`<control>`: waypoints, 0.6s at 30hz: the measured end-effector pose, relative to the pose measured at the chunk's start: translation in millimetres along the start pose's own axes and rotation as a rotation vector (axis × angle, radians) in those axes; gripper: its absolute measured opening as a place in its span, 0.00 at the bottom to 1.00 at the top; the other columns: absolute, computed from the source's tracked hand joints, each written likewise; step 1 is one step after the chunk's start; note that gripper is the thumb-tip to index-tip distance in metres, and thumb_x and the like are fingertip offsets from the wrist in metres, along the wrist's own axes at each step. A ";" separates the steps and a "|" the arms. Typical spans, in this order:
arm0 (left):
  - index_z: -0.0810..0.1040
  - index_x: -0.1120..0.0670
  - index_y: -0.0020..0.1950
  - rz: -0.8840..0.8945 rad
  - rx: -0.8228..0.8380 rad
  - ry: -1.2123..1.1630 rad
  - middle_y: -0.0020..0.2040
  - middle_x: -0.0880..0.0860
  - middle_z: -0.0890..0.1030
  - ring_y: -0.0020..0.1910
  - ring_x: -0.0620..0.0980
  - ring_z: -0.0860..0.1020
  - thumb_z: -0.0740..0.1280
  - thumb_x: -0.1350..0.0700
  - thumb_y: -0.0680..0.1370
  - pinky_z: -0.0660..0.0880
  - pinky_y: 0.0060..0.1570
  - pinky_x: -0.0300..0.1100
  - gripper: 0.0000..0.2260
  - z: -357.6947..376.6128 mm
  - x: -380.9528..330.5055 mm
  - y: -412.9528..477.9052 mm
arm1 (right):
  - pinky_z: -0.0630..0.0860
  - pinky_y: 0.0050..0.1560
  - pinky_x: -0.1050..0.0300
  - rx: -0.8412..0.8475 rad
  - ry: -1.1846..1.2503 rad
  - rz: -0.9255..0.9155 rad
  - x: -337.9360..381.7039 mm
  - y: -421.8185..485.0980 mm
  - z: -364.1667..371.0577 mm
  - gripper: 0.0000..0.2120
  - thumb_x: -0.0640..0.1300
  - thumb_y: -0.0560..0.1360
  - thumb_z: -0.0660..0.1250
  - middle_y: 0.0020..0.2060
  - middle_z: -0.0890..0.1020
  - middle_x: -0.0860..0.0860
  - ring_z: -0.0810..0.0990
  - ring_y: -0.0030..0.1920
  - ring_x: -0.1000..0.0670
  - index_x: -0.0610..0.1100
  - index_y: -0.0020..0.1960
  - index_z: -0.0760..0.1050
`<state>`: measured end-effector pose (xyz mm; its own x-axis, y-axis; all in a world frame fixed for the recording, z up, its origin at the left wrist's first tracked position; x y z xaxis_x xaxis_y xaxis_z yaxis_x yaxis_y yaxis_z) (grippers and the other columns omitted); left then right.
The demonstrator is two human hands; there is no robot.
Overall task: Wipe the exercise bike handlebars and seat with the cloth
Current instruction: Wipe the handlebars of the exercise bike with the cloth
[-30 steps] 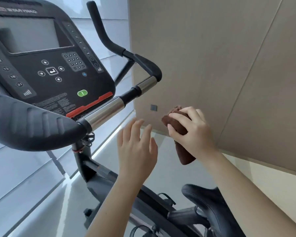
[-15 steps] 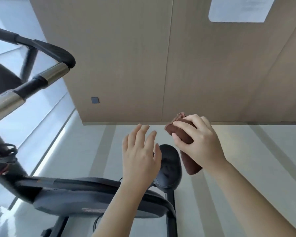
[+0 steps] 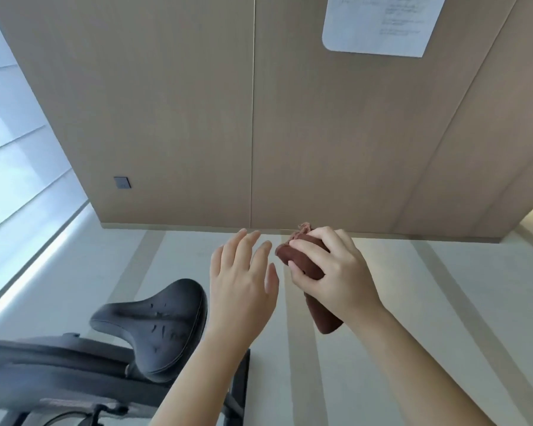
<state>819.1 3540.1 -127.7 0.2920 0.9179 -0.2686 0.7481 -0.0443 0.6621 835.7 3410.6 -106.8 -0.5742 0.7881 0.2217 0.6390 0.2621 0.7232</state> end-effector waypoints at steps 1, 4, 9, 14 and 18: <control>0.79 0.60 0.52 -0.007 -0.005 -0.006 0.55 0.58 0.80 0.58 0.59 0.76 0.67 0.60 0.72 0.70 0.54 0.52 0.10 9.0 -11.5 4.2 | 0.76 0.38 0.53 0.010 0.007 -0.007 -13.2 1.6 -2.4 0.12 0.49 0.70 0.65 0.41 0.79 0.47 0.75 0.40 0.45 0.45 0.49 0.81; 0.78 0.59 0.53 -0.032 -0.001 0.006 0.55 0.58 0.80 0.58 0.59 0.76 0.61 0.57 0.73 0.65 0.55 0.49 0.12 33.4 -33.7 17.1 | 0.76 0.39 0.53 0.014 0.034 -0.018 -48.5 10.6 -6.1 0.12 0.49 0.70 0.65 0.41 0.79 0.48 0.75 0.40 0.45 0.45 0.49 0.81; 0.79 0.60 0.52 -0.100 0.001 0.064 0.54 0.58 0.80 0.57 0.59 0.76 0.69 0.61 0.70 0.69 0.55 0.53 0.11 71.6 -29.4 49.7 | 0.76 0.39 0.54 0.009 0.076 -0.035 -100.4 32.1 9.4 0.12 0.49 0.70 0.65 0.42 0.79 0.49 0.75 0.41 0.46 0.46 0.49 0.80; 0.79 0.60 0.51 -0.133 0.007 0.107 0.53 0.57 0.81 0.55 0.59 0.77 0.70 0.61 0.69 0.72 0.53 0.54 0.12 120.2 2.2 102.5 | 0.76 0.39 0.53 0.017 0.114 -0.056 -144.7 82.8 55.6 0.12 0.49 0.70 0.65 0.43 0.79 0.49 0.75 0.41 0.46 0.46 0.50 0.80; 0.79 0.60 0.50 -0.197 0.001 0.129 0.52 0.58 0.81 0.55 0.60 0.78 0.73 0.62 0.66 0.73 0.53 0.54 0.14 154.8 48.7 156.2 | 0.76 0.40 0.54 0.029 0.130 -0.105 -167.2 142.5 107.5 0.12 0.49 0.70 0.65 0.43 0.79 0.49 0.75 0.42 0.46 0.46 0.49 0.80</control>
<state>1042.4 3516.9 -145.6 0.0619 0.9518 -0.3003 0.7836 0.1400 0.6053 1077.8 3376.0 -111.1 -0.6990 0.6772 0.2298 0.5852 0.3569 0.7281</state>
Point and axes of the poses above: each hand's wrist, its own y-axis towards the middle knuckle, its own z-axis out of the palm, x = y × z, the point moved 7 cm from there along y, towards the middle knuckle
